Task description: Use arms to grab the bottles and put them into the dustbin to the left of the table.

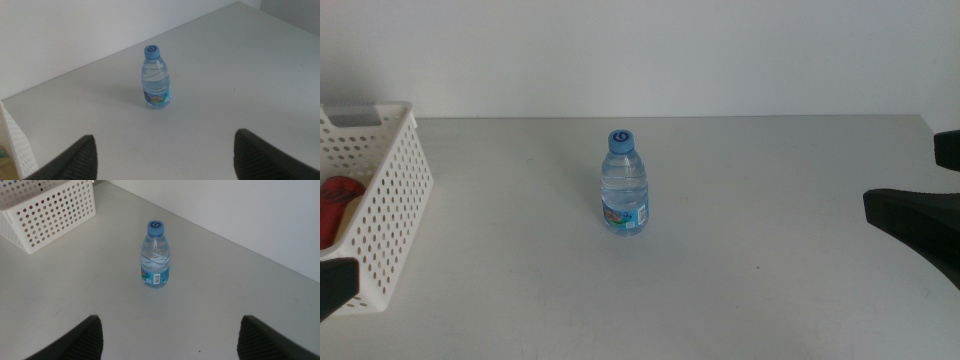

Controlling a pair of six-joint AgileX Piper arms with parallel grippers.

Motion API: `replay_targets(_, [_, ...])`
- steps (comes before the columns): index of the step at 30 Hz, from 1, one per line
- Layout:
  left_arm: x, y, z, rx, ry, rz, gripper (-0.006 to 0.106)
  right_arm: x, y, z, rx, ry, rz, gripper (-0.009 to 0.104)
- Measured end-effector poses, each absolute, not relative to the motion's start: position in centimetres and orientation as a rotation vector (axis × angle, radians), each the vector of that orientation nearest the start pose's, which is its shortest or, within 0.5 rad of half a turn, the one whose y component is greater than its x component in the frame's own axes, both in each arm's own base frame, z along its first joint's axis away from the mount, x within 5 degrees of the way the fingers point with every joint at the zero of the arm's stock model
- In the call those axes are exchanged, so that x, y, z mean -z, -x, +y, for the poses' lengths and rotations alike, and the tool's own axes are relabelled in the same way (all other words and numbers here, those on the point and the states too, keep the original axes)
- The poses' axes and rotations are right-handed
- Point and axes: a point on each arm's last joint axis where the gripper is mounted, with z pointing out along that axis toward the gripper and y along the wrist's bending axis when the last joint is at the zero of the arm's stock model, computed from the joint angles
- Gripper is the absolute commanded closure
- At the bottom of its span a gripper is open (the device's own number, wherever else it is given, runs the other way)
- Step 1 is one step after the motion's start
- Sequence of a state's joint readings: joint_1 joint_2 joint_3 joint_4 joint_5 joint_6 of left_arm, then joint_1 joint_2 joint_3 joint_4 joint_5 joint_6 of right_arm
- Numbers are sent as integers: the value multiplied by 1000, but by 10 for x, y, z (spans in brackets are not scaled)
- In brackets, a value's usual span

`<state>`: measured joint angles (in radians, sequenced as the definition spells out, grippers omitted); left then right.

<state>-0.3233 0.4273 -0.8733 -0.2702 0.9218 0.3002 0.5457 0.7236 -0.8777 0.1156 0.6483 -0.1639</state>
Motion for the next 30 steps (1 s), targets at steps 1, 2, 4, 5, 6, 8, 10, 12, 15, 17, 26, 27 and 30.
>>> replay_targets(1, [-389, -38, -33, 327, -579, 1857, 7, -384, -113, 76, -376, 649, 1884, 21])
replay_targets(2, [-390, -39, -32, 319, -576, 1849, 7, -384, -113, 76, -376, 649, 1884, 21])
replay_targets(4, [-392, -41, -32, 315, -562, 1824, 7, -384, -113, 76, -376, 649, 1884, 21])
replay_targets(5, [-394, -42, -33, 319, -552, 1806, 7, -384, -113, 76, -376, 649, 1884, 21])
replay_targets(6, [-396, -45, -34, 331, -541, 1792, 7, -384, -113, 76, -376, 649, 1884, 21])
replay_targets(8, [-397, -52, -38, 357, -531, 1781, 7, -384, -113, 76, -376, 649, 1884, 21])
replay_targets(10, [-392, -62, -43, 378, -537, 1785, 7, -384, -113, 76, -376, 649, 1884, 21])
replay_targets(12, [-381, -76, -49, 397, -550, 1790, 7, -384, -113, 76, -376, 649, 1884, 21])
replay_targets(15, [-361, -97, -60, 452, -550, 1785, 7, -384, -113, 76, -376, 649, 1884, 21])
replay_targets(17, [-344, -107, -65, 481, -550, 1787, 7, -384, -113, 76, -376, 649, 1884, 21])
replay_targets(26, [-285, -136, -78, 578, -501, 1813, 7, -384, -113, 76, -376, 649, 1884, 21])
replay_targets(27, [-281, -139, -79, 593, -472, 1821, 7, -384, -113, 76, -376, 649, 1884, 21])
replay_targets(30, [-277, -145, -79, 593, -431, 1825, 7, -384, -113, 76, -376, 649, 1885, 21])
